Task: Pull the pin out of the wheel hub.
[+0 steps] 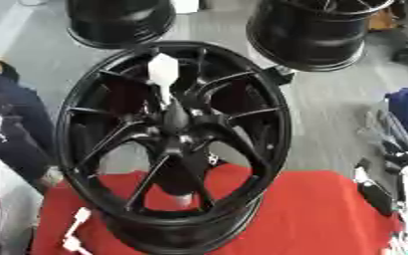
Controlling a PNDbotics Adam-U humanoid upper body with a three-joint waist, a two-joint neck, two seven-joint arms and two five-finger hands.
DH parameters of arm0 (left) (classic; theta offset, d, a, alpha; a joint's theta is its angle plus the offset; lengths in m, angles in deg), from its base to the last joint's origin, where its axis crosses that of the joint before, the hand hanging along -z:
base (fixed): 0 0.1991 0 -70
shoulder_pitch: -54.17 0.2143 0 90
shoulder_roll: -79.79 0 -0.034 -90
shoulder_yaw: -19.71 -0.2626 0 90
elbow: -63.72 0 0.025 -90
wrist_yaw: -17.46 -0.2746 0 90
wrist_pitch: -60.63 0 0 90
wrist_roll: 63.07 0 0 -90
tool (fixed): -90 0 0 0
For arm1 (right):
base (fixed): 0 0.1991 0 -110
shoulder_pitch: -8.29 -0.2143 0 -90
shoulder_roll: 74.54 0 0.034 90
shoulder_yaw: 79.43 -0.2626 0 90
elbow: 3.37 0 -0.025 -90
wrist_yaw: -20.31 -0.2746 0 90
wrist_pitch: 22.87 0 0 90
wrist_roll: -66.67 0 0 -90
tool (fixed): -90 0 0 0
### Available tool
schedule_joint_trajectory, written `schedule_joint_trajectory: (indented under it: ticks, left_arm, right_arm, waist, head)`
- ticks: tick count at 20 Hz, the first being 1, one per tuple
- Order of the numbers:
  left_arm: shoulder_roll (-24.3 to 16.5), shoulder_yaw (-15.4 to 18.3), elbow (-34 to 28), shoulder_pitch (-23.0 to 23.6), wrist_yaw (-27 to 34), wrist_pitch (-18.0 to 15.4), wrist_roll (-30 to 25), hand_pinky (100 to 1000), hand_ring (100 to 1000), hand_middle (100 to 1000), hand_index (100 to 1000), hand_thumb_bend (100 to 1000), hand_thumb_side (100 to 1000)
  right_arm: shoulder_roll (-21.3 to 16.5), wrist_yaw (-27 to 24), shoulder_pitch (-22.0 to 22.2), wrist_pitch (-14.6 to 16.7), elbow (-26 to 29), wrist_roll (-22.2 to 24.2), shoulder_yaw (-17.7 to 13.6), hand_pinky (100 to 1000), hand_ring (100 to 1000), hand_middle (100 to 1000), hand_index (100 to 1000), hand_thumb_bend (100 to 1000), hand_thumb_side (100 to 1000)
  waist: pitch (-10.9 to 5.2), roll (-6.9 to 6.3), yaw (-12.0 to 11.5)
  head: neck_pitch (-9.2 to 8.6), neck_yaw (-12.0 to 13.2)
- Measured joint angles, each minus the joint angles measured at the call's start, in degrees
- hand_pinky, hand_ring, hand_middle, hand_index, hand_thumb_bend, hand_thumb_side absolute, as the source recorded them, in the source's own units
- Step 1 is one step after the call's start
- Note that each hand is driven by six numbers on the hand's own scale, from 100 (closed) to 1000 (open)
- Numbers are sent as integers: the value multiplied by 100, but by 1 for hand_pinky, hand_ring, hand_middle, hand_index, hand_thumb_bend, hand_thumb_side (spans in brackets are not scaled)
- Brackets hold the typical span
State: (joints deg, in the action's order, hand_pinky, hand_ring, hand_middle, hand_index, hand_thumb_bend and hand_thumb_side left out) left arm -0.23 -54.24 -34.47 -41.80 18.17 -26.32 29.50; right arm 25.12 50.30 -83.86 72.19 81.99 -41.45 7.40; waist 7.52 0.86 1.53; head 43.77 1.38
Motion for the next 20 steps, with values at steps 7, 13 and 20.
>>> schedule_joint_trajectory:
  ticks: [7,13,20]
  left_arm:
    - [0,0,-1,1,0,-1,-1,605,697,704,775,611,676]
    - [-15,0,-2,-4,-19,-15,-15,608,703,710,778,628,659]
    - [-1711,-78,-113,-767,-321,-263,-118,662,727,741,808,705,552]
  right_arm:
    - [0,0,10,1,0,-1,0,749,837,1000,894,100,280]
    - [0,0,10,1,0,-1,0,750,837,1000,894,100,274]
    - [-5,2,20,-1,0,0,-2,750,837,1000,894,100,275]
  waist:
    - [-1,0,-2]
    - [-2,0,1]
    - [-90,-97,65]
  head:
    - [0,1]
    - [0,4]
    - [1,0]
